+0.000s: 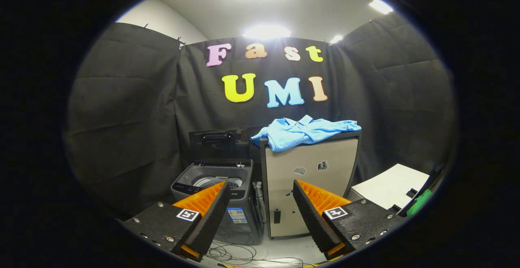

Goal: Put the clothes into the washing machine and then close the washing machine lid.

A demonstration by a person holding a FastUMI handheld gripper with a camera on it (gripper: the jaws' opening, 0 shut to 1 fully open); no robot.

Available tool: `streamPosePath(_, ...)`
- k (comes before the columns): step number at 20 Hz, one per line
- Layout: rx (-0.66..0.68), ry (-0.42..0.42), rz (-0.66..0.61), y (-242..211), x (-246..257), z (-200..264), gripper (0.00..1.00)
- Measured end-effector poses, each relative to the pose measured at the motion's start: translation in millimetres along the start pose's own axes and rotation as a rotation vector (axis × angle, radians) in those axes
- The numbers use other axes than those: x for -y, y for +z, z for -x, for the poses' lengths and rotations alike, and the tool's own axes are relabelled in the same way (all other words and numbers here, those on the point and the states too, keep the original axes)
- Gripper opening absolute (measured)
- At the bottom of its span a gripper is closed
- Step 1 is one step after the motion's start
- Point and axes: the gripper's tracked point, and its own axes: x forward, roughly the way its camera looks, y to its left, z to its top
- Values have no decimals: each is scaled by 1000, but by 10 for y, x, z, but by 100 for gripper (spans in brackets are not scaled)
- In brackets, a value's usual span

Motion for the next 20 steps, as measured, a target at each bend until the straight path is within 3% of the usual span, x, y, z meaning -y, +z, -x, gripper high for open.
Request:
streamPosePath(10, 6, -114, 56, 96, 95, -217, 96)
streamPosePath(13, -55, -190, 29, 47, 190, -323, 96)
streamPosePath(20, -18, -230, 27, 555, 313, -792, 96)
